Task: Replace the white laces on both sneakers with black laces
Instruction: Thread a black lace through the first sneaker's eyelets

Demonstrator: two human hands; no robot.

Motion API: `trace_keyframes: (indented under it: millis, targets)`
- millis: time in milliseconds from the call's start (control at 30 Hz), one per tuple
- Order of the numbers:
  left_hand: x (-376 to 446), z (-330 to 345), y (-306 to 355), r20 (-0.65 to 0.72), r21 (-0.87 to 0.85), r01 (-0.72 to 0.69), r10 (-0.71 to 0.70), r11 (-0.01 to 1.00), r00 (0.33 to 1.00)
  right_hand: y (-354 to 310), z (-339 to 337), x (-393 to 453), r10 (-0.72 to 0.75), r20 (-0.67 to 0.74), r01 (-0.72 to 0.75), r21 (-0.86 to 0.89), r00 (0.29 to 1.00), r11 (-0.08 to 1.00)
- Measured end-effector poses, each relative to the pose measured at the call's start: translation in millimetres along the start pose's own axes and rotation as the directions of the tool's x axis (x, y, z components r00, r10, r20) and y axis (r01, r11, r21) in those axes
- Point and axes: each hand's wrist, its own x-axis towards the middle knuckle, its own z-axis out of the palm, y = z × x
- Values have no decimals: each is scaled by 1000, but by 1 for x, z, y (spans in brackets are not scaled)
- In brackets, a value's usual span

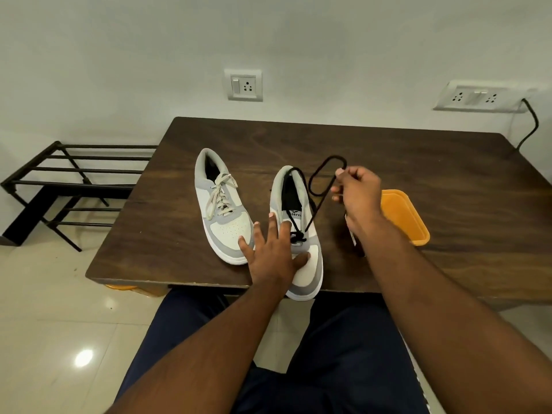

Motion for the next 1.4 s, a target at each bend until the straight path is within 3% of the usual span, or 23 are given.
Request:
trace_keyframes:
  millis: [100, 300, 500, 700, 833, 1000, 1133, 1267, 1400]
  targets:
    - [0, 0, 0, 0, -13, 2, -2, 1000, 1000, -5, -3, 1, 59, 94, -55, -51, 994, 997]
    - [1, 3, 1, -9, -26, 6, -6, 1000, 1000, 62, -10, -32, 237, 185, -208, -164, 954, 964]
    - [2, 5, -2, -12, -5, 12, -12, 1000, 1000, 92, 2, -47, 85, 131, -54, -223, 988, 973]
    - [1, 4, 0, 15, -37, 30, -30, 999, 999, 89, 1, -36, 133, 169, -80, -289, 977, 954]
    - [1, 2, 1, 19, -31, 38, -37, 999, 999, 91, 1, -38, 78, 222, -12, -285, 972, 958]
    - [-3, 0, -8, -3, -34, 85, -85, 996, 996, 91, 9, -46, 140, 224, -78, -264, 965, 961]
    - [-3, -1, -12, -2, -39, 79, -80, 996, 997, 85, 9, -44, 265, 174, -256, -73, 948, 964]
    - [-5, 0, -13, -4, -57, 81, -82, 995, 997, 74, 1, -38, 361, 214, -375, 31, 908, 926]
    - [-6, -2, -14, 7, -73, 86, -86, 994, 996, 46, -9, -18, 388, 96, -396, 351, 917, 849]
